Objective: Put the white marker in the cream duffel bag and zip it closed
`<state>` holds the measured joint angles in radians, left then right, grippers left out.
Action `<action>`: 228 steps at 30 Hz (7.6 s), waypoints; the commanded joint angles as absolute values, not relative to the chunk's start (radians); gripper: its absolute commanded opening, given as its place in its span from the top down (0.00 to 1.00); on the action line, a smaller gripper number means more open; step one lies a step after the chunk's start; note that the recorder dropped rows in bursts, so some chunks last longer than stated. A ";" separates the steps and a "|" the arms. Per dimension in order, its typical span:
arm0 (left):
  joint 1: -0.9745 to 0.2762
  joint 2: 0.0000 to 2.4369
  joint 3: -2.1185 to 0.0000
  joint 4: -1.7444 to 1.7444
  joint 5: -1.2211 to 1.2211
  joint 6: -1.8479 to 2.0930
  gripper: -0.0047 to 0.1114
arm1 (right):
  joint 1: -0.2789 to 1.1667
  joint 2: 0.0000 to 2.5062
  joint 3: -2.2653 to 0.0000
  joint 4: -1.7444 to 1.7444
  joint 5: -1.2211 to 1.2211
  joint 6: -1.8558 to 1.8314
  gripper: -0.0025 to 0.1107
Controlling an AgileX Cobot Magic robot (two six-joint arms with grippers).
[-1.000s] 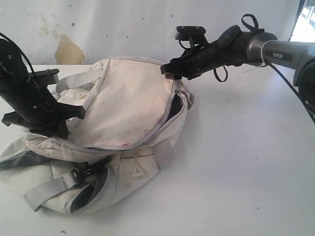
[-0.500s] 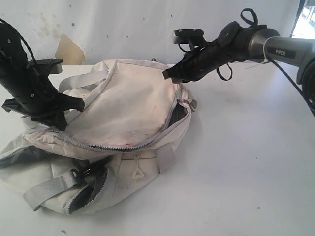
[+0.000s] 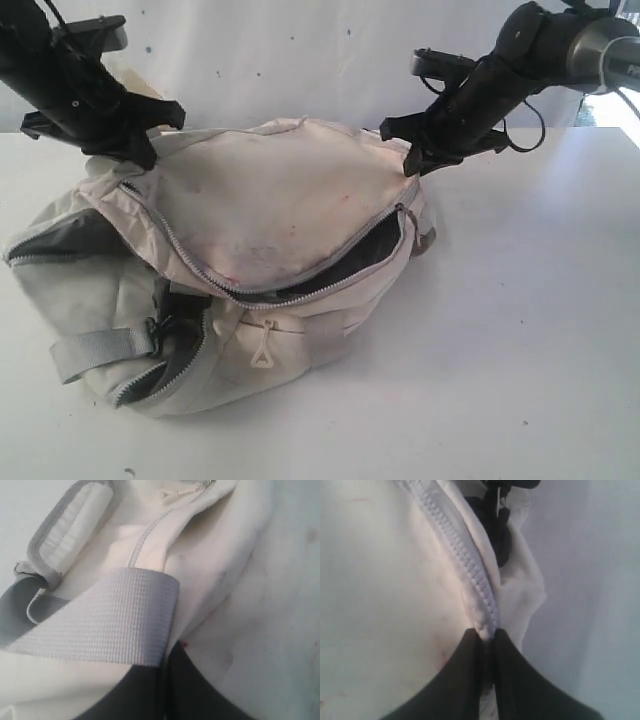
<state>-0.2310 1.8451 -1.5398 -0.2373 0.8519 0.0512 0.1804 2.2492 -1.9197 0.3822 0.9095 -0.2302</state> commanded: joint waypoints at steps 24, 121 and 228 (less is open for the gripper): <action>-0.081 2.119 -1.866 -0.843 0.824 0.383 0.96 | 0.099 1.698 -1.321 0.171 0.894 -0.045 0.98; -0.759 2.014 -1.706 -0.761 0.778 0.302 0.68 | 0.087 1.734 -1.281 0.598 0.667 -0.093 0.98; -0.842 2.084 -1.508 -0.778 0.172 0.266 0.55 | 0.087 1.736 -1.283 0.724 0.621 -0.093 0.98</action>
<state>-0.8397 2.0818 -1.5116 -0.7697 0.2035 0.2610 0.0988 1.7418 -1.2748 0.7072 0.6317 -0.0902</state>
